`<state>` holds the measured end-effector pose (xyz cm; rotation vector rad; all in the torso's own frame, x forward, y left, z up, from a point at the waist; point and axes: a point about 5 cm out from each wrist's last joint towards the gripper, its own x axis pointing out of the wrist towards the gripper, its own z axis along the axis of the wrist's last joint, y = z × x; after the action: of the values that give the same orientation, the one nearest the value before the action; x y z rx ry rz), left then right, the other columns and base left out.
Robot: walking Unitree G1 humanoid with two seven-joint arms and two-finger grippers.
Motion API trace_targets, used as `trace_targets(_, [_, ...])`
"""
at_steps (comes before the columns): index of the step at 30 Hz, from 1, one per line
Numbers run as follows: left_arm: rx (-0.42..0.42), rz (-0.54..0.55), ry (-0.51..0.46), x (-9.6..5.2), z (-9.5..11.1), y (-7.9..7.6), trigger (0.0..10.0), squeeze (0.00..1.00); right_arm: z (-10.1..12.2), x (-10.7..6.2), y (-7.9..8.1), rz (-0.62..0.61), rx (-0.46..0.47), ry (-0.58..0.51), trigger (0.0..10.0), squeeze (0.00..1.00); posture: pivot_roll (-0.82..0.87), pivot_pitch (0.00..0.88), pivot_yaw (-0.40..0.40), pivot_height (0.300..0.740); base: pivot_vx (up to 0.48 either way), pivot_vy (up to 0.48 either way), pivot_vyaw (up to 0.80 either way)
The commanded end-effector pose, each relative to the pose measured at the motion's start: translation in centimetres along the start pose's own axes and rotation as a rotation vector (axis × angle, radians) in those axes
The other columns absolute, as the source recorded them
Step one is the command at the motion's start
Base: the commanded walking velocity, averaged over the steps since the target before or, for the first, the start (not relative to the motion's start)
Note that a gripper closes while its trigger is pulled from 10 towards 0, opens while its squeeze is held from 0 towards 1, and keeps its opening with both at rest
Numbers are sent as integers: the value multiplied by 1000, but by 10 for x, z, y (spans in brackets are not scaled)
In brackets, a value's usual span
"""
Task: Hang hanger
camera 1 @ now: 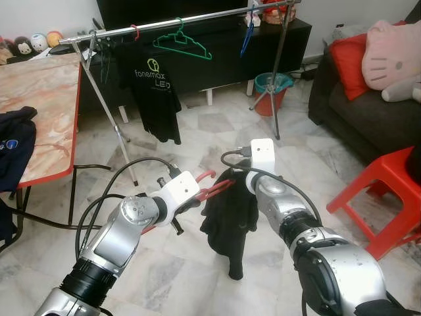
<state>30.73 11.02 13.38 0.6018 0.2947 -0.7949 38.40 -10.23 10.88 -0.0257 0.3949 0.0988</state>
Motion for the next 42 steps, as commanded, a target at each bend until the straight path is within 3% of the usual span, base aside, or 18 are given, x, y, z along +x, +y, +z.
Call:
trace_targets(1, [22,35,2,-3,1,9,10000,0,5,0,1,3,-13,-17,10000,0,90,0,-2,740,0,0,0])
trace_targets(19, [23,42,5,-4,0,10,10000,0,4,0,-1,4,-18,-12,10000,0,88,0,-1,740,0,0,0])
trace_targets(20, [61,170,110,-9,-17,26,10000,0,-4,-1,-9,27,-185,21,10000,0,92,0,-7,740,0,0,0])
trace_targets(22, [65,183,123,-10,-19,27,10000,0,-4,-1,-10,30,-204,24,10000,0,93,0,-9,740,0,0,0])
trace_targets(38, [31,139,78,-11,-16,24,10000,0,-3,-1,-14,30,-233,25,10000,0,96,0,-10,740,0,0,0])
trace_targets(42, [47,77,127,-23,-27,25,10000,0,-4,-1,-17,22,-234,31,10000,0,97,0,-10,740,0,0,0])
